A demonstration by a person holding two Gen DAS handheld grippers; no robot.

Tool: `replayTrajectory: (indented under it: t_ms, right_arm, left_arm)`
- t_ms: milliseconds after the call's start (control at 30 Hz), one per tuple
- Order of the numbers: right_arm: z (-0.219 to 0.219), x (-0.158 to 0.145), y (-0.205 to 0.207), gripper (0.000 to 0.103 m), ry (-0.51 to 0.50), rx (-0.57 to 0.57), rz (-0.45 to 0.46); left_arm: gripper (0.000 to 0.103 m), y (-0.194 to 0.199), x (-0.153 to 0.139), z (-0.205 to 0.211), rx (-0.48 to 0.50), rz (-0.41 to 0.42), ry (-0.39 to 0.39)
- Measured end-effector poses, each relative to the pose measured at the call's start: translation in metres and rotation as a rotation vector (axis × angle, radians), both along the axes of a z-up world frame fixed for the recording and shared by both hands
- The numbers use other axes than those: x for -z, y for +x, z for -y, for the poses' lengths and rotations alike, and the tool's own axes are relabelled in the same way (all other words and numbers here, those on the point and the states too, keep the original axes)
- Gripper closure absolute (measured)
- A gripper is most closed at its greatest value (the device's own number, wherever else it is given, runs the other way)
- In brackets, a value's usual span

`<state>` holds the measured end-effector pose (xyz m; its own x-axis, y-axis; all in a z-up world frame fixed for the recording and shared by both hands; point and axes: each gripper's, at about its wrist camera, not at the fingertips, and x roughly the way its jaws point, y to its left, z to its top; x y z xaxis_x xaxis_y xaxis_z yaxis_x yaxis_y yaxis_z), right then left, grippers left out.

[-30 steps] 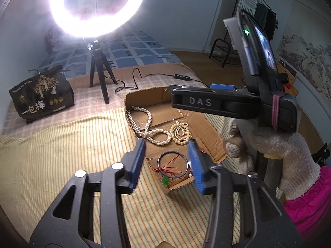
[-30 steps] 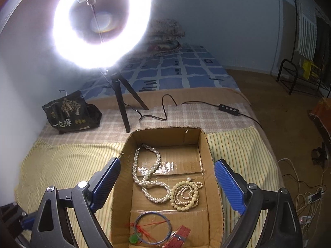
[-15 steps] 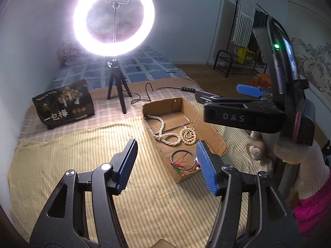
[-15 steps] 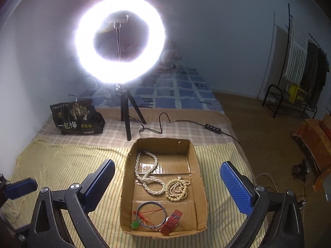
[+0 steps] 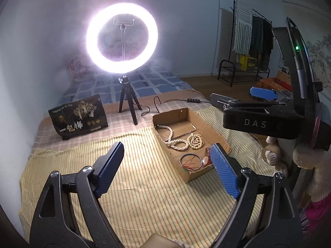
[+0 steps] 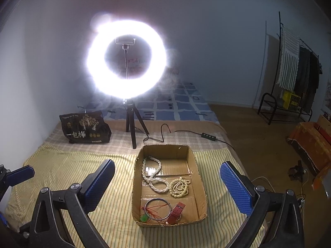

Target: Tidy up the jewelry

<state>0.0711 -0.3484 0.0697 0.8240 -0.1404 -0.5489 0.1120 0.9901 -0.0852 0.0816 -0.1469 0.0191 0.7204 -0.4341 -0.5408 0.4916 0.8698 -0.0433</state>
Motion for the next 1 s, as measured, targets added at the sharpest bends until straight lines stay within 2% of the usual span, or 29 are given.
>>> replayTrajectory:
  t_ms: [200,400,667,1000]
  right_arm:
    - [-0.009,-0.001,-0.012,0.0,-0.031,-0.001,0.049]
    - [-0.008,0.008,-0.01,0.0,-0.026,0.004,0.041]
    - [-0.004,0.012,-0.013,0.0,-0.018,0.033,0.057]
    - [-0.005,0.018,-0.012,0.0,-0.028,0.014,0.038]
  left_arm:
    - [0.001,-0.01,0.0,0.001,-0.001,0.069,0.028]
    - [0.0,-0.009,0.007,0.006,-0.01,0.077,0.08]
    - [0.0,-0.002,0.017,0.007,-0.031,0.035,0.109]
    - [0.0,0.003,0.021,0.007,-0.03,0.003,0.104]
